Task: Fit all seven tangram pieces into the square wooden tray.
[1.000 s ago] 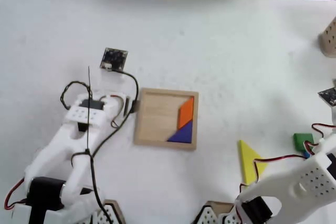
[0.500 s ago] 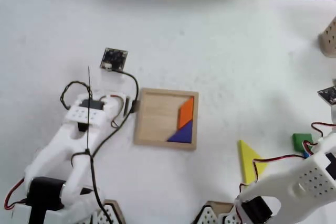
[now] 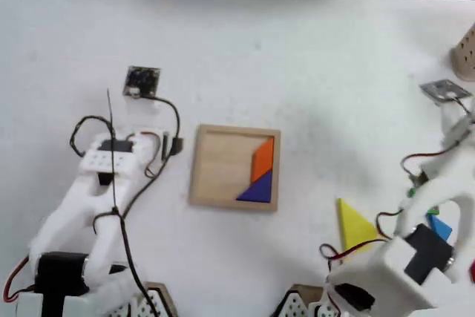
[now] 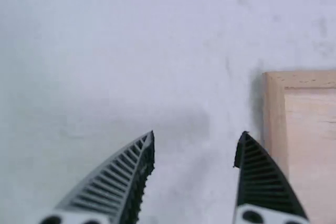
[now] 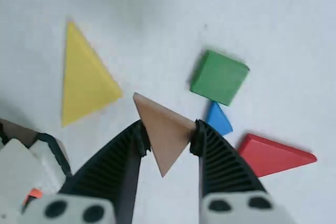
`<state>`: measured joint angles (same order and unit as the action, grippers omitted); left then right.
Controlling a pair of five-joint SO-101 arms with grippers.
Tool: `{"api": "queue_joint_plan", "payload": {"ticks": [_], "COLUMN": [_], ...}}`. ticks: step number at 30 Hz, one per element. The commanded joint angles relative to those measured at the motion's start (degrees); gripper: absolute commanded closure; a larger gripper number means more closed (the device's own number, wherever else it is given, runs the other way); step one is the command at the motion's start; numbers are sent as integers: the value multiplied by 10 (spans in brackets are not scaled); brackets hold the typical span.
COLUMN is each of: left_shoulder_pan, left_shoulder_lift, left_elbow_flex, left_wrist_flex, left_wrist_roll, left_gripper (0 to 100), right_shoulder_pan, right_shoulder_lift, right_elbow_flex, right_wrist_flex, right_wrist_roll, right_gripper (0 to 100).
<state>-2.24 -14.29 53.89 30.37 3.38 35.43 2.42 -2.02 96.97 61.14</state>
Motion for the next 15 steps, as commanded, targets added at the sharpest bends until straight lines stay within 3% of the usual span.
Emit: {"api": "queue_joint_plan", "payload": {"ticks": [1,9,15], "left_shoulder_pan": [-51,-93,-102], "left_shoulder_lift": [-25,-25,-25], "left_elbow_flex": [-32,-45,-46], "left_wrist_flex": [-12,-11,-12], "left_wrist_roll": [-14,25,33], "left_gripper": [747,747,747], "right_shoulder_pan": [-107,-388,-558], "right_shoulder_lift": [-60,-177,-198], "right_elbow_flex": [28,164,247], "right_wrist_flex": [14,-5,-124], "right_wrist_roll": [-91,-251,-351], "right_gripper": [974,974,973]}}
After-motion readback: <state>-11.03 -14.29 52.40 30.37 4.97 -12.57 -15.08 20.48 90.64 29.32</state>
